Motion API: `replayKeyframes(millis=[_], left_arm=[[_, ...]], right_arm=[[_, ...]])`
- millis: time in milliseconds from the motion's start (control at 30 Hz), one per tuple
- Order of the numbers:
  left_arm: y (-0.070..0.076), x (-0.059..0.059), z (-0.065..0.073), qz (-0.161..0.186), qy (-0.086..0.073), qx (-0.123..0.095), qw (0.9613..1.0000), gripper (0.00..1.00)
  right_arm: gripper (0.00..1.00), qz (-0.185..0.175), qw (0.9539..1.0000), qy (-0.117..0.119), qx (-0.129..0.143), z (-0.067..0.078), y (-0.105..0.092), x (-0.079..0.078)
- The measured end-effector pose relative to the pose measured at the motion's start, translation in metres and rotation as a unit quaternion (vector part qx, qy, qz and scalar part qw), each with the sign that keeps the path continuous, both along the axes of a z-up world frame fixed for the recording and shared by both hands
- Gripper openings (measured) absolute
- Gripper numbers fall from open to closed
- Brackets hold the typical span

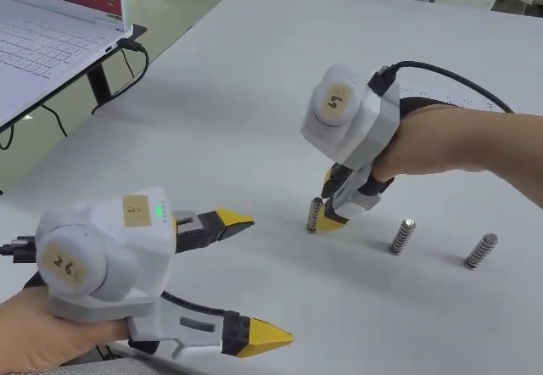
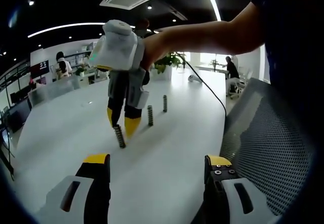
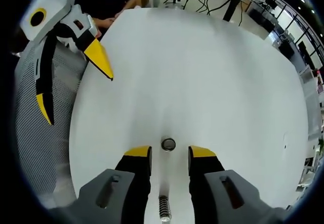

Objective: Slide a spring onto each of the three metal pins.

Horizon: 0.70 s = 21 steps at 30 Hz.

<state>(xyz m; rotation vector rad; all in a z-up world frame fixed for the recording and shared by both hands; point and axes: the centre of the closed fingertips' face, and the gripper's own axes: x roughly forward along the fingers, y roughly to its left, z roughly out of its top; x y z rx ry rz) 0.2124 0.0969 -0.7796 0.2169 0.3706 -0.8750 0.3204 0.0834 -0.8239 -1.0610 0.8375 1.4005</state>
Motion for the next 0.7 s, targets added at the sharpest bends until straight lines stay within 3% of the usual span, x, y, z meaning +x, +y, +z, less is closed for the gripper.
replayKeyframes(millis=[433,700], left_arm=[[0.002,-0.001,-0.002,-0.002,0.003,0.003,1.0,0.72],[0.001,-0.002,-0.003,-0.007,0.004,0.005,1.0,0.72]], right_arm=[[0.31,-0.034,0.9973,-0.006,0.065,0.032,-0.005,-0.004],[0.32,-0.073,0.9898,-0.01,0.122,0.057,-0.015,-0.002]])
